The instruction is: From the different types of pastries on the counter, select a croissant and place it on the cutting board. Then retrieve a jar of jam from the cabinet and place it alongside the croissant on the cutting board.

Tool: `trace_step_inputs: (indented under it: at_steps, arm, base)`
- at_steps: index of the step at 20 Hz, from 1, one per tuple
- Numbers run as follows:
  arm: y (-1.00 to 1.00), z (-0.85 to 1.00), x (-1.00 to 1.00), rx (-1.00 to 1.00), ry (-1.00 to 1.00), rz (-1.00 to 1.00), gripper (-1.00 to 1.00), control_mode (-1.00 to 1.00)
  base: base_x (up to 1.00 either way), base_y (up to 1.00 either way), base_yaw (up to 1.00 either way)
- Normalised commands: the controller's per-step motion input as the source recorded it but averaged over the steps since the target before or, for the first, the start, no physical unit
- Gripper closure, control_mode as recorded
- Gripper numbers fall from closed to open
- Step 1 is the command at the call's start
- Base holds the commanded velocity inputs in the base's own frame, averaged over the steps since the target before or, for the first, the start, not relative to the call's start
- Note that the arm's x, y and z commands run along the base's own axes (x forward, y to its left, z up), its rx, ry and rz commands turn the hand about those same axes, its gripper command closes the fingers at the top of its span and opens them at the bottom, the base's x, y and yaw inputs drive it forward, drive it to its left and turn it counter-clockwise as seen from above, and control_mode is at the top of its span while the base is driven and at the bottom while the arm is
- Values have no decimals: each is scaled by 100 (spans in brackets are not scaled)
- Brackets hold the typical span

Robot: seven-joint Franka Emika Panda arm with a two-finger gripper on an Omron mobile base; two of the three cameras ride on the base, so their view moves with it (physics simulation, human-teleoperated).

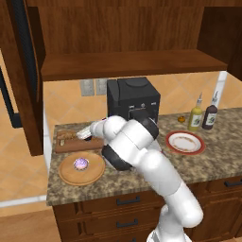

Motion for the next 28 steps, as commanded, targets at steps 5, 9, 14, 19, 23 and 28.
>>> trace_step_inputs:
  at_steps: [5, 9, 14, 19, 23, 28]
  arm:
    - [57, 6, -63, -10, -25, 10, -100, -100]
    - [35, 4, -79, -15, -22, 4, -100, -100]
    - [2, 0, -100, -4, -21, 0, -100, -100]
    - [4, 0, -100, 0, -23, 0, -100, -100]
    - [31, -4, -100, -5, -13, 0, -100, -100]
    - [43, -52, -100, -5, -1, 0, -100, -100]
  base:
    - [0, 0, 0]
    - [0, 0, 0]
    - [0, 0, 0]
    - [0, 0, 0]
    - [0, 0, 0]
    - [0, 0, 0]
